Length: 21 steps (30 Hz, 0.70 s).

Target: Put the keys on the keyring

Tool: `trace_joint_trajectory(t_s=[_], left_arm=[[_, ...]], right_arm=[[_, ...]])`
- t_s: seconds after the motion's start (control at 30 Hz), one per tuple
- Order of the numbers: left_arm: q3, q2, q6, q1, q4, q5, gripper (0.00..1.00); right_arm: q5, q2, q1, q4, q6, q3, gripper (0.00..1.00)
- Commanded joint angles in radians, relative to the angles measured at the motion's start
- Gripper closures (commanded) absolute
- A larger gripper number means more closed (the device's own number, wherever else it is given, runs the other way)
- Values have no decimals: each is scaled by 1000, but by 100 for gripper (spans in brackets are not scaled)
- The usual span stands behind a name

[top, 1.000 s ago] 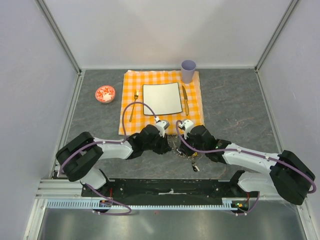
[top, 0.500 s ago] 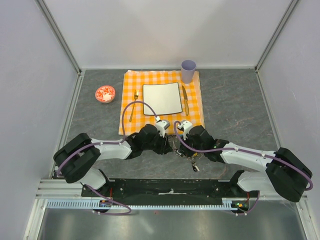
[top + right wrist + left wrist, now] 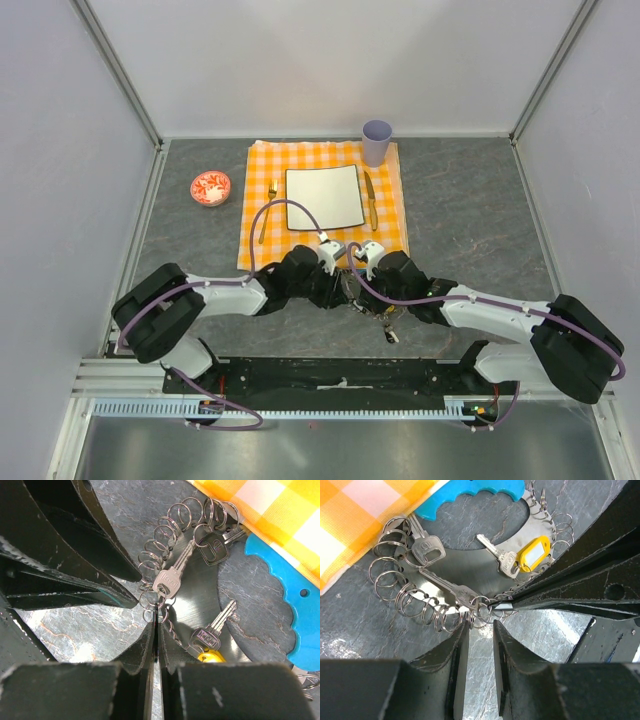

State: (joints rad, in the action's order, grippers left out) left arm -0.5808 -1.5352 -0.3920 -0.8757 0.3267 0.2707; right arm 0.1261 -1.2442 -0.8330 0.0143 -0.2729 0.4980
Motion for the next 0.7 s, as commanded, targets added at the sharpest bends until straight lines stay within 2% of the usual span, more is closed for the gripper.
trace_joint_trajectory(t_s=[0.0, 0.67], left_arm=[[-42, -6, 59, 0, -17, 30, 68], [-102, -78, 99, -3, -92, 27, 74]], right_arm=[[-3, 2, 5, 32, 11, 31, 89], [-5, 3, 3, 39, 8, 31, 89]])
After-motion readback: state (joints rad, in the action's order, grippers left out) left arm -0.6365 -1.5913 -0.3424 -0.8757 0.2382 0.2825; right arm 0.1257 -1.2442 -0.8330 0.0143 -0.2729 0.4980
